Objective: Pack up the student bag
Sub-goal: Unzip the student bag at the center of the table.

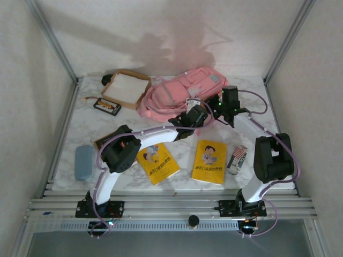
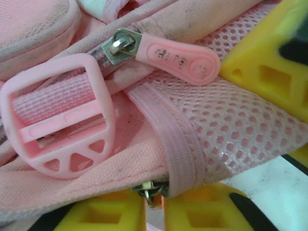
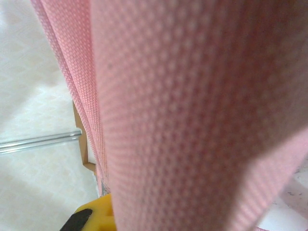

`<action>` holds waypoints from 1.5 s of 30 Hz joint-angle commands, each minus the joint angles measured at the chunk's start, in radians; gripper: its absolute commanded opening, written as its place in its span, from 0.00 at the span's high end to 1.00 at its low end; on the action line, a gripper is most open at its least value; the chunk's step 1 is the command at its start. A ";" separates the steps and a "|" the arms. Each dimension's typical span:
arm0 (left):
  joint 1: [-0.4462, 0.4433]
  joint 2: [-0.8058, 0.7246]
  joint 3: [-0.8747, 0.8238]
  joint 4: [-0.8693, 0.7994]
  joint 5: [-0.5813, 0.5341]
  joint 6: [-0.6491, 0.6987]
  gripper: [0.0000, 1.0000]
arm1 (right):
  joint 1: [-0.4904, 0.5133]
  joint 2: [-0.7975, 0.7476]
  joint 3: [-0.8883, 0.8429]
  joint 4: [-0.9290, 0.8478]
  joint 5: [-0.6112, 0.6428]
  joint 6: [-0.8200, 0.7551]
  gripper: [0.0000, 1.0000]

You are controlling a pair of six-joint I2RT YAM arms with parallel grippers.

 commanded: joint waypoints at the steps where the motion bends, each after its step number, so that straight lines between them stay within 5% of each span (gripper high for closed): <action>1: 0.021 0.009 0.006 0.046 0.024 0.028 0.93 | 0.001 -0.023 0.048 0.057 -0.007 0.003 1.00; 5: 0.028 -0.014 -0.032 0.062 0.063 0.043 1.00 | -0.007 -0.019 0.053 0.051 -0.008 0.001 1.00; 19: 0.094 -0.168 -0.168 -0.167 0.099 -0.042 1.00 | -0.064 -0.003 0.084 0.005 -0.018 -0.038 1.00; 34: 0.126 -0.291 -0.262 -0.317 0.192 0.038 1.00 | -0.202 0.068 0.134 -0.076 -0.053 -0.140 1.00; 37: 0.099 -0.284 -0.228 -0.271 0.263 0.043 1.00 | -0.191 0.057 0.124 -0.075 -0.053 -0.153 0.85; 42: 0.078 -0.237 -0.131 -0.227 0.282 0.007 1.00 | -0.153 -0.041 0.024 -0.110 -0.050 -0.180 0.32; 45: 0.078 -0.225 -0.109 -0.223 0.283 -0.023 1.00 | -0.160 -0.139 -0.085 -0.188 -0.018 -0.196 0.11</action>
